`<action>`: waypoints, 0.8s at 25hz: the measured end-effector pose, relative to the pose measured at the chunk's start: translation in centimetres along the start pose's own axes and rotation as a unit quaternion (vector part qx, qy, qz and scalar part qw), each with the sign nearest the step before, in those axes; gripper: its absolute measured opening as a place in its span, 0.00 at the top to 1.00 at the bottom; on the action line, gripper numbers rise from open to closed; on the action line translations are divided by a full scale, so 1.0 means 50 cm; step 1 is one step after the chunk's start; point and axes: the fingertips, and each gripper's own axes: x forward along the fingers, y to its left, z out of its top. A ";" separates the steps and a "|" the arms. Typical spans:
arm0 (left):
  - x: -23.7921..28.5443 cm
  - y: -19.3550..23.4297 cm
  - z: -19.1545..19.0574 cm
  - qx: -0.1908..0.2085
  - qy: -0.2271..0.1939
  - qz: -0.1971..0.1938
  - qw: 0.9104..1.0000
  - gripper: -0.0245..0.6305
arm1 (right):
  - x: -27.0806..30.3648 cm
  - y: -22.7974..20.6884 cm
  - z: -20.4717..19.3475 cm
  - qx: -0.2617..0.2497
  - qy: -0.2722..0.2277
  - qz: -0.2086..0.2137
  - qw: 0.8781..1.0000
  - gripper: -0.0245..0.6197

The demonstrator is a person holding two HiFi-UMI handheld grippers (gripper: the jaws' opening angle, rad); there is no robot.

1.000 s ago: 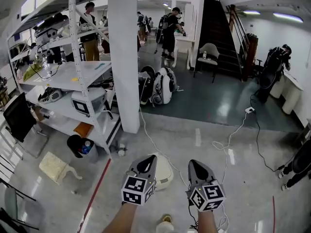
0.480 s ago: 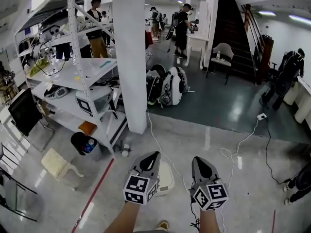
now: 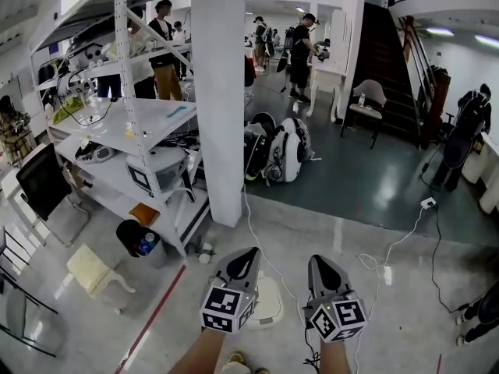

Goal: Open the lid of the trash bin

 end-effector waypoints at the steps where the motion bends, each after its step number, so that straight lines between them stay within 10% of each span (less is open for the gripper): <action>1: 0.007 0.009 -0.003 -0.001 0.001 -0.001 1.000 0.96 | 0.010 0.000 -0.004 0.001 0.001 -0.001 1.000 0.91; 20: 0.084 0.061 -0.059 -0.011 -0.006 -0.013 1.000 0.96 | 0.096 0.006 -0.040 0.008 0.014 0.018 1.000 0.91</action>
